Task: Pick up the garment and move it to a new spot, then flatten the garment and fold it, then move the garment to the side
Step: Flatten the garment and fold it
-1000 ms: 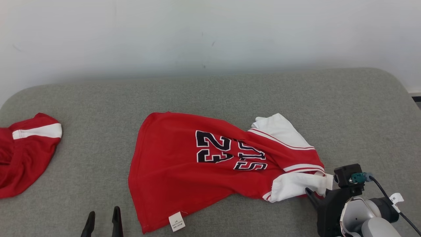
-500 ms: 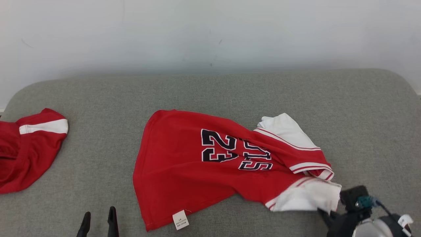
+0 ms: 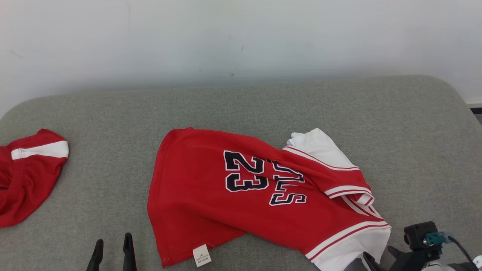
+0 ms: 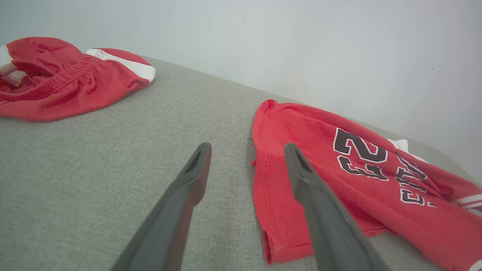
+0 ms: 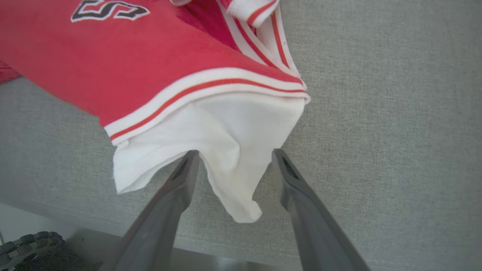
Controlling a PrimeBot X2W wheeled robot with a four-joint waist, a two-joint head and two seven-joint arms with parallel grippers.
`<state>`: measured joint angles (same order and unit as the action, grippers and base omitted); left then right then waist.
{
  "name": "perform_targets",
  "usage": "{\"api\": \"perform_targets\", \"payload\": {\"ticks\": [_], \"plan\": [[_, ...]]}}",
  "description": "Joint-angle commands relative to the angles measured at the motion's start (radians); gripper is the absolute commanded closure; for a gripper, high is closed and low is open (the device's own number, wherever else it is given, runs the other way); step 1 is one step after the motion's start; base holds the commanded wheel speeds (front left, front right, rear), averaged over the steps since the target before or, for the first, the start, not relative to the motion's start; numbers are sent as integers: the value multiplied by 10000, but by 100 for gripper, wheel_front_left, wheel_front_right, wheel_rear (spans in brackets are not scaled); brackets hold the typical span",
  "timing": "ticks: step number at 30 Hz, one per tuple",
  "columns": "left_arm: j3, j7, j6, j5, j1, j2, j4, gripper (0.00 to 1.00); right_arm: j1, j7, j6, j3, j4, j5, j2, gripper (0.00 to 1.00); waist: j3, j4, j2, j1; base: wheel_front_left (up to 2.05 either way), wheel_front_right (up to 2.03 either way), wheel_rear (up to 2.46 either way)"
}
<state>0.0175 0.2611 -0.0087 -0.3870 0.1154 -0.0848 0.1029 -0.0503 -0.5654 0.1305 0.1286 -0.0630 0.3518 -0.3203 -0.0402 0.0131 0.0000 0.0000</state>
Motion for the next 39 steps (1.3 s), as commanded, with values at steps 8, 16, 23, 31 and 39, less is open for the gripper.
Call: {"api": "perform_targets", "payload": {"ticks": [8, 16, 23, 31, 39], "plan": [[-64, 41, -18, -60, 75, -54, -24, 0, 797, -984, 6, -1321, 839, -10, 478, 0, -52, -86, 0, 0, 0, 0, 0], [127, 45, -154, -35, -242, -16, -10, 0, 2633, -2322, 6, -1206, -1050, -674, 589, 0, -414, -382, 0, 0, 0, 0, 0], [217, 36, -242, -2, -406, -7, 129, 0, 3952, -2167, 6, -550, -2912, -1262, 233, 0, -688, -745, 0, 0, 0, 0, 0], [246, 39, -298, 59, -487, -19, 254, 0, 4501, -1741, 6, -316, -4426, -1198, 127, 0, -772, -1036, 0, 0, 0, 0, 0], [260, 35, -325, 135, -593, 29, 197, 0, 5023, -933, 4, -46, -5248, -894, 79, 100, -909, -1165, 0, 0, 0, 0, 0]]}}
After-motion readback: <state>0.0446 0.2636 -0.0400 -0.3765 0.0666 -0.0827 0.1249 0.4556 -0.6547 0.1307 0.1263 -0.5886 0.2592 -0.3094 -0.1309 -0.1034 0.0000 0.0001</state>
